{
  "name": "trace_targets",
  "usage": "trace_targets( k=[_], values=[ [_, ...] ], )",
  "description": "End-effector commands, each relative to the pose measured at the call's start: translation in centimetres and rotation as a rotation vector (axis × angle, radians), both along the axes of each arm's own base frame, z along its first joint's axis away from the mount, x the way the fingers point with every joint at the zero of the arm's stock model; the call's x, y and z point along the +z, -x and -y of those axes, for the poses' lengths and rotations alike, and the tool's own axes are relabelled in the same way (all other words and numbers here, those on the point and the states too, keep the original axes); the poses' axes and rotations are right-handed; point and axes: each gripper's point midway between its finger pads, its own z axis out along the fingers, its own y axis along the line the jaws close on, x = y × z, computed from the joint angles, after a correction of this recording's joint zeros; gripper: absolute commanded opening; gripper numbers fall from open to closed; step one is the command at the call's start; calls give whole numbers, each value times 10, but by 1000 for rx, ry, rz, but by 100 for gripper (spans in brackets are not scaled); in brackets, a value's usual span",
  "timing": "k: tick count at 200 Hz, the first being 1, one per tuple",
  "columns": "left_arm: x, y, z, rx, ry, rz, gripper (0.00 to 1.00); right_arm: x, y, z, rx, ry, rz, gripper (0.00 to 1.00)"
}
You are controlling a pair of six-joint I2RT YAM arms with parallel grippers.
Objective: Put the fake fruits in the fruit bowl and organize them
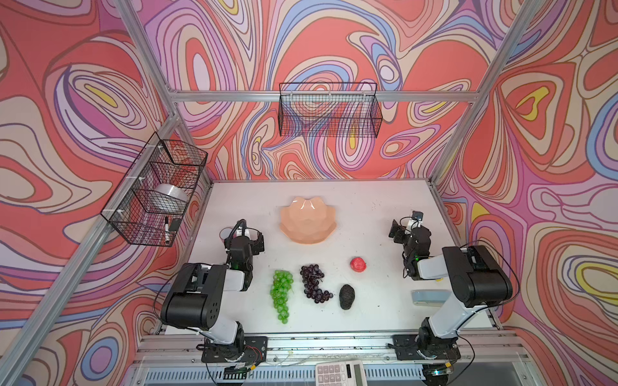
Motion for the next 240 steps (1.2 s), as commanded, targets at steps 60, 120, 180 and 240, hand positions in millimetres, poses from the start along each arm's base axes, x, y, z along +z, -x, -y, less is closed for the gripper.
trace_targets(
  k=[60, 120, 180, 240],
  values=[
    [8, -4, -1, 8, 3, 26, 100, -2, 1, 0, 4, 3, -9, 98],
    [8, -4, -1, 8, 3, 26, 100, -2, 1, 0, 4, 3, -8, 98],
    [11, -3, -2, 12, 3, 38, 100, 0, 1, 1, 0, 2, 0, 98],
    [112, -1, -19, 221, 172, -6, 100, 137, 14, 12, -167, -309, 26, 98]
  ],
)
